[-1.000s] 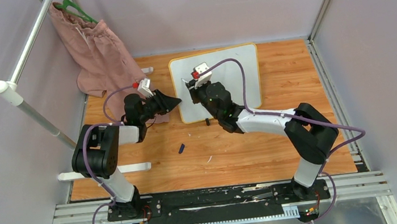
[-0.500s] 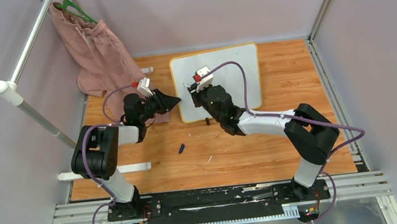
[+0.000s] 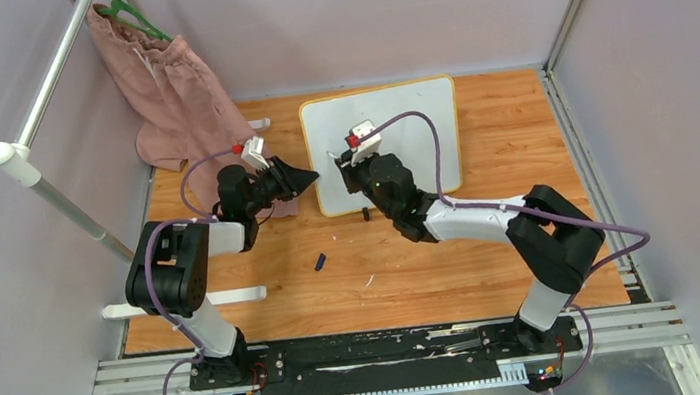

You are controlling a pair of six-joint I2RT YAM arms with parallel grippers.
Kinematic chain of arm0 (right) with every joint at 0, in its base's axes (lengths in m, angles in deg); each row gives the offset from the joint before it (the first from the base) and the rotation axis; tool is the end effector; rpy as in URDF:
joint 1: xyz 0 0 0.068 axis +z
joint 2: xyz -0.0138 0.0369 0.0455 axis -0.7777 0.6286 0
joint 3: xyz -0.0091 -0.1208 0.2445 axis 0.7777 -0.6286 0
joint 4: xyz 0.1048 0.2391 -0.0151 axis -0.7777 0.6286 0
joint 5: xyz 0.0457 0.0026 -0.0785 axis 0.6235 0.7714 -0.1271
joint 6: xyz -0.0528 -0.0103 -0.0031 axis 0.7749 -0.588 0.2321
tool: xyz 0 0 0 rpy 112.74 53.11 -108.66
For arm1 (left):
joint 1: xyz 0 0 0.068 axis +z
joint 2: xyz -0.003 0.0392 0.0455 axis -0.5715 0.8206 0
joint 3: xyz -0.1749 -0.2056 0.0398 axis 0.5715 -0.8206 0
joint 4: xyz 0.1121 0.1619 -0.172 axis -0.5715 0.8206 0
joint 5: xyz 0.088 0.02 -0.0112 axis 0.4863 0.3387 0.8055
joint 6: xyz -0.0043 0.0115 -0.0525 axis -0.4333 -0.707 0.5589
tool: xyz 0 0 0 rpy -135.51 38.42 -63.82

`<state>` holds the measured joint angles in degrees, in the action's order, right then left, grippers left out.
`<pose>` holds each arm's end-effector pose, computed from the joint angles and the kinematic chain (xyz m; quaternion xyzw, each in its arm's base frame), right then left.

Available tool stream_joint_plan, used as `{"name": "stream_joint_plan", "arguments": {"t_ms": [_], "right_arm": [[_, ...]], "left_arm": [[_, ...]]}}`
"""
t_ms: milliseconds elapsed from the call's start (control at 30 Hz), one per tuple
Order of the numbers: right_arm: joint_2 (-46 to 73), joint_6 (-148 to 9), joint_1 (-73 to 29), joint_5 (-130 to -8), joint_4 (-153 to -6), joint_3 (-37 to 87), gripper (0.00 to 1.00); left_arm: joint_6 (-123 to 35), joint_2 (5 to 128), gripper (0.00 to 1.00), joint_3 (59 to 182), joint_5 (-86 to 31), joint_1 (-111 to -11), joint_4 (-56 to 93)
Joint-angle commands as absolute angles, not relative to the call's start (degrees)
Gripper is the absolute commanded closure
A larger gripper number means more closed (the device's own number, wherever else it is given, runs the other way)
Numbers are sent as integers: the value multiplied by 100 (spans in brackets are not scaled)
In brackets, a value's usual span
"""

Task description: Write a sentence on the whiteboard

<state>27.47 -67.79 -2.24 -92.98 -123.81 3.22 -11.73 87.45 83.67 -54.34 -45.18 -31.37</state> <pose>0.2551 0.2761 0.2635 -0.1600 0.6749 0.2339 0.6813 0.3140 -0.0779 0.1766 -0.0194 0.7497 -0.4841 0.4508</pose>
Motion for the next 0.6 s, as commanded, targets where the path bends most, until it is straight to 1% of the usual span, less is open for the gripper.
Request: {"name": "stream_joint_plan", "arguments": {"t_ms": [0,167,567], "right_arm": [[2418,-6839,-276,-9318,-12452,408,100],[2348,-6703,-276,-9401,-12259,833,100],[2955,-6874,-383,-9803,-11654,1720,100]], "left_arm": [[-1163,8669,71,8364,-5529,-4531,-3488],[-1154,8672,73,8359,-5517,-4531,-3514],[-1118,8646,76,8343,-5536,-4531,-3585]]}}
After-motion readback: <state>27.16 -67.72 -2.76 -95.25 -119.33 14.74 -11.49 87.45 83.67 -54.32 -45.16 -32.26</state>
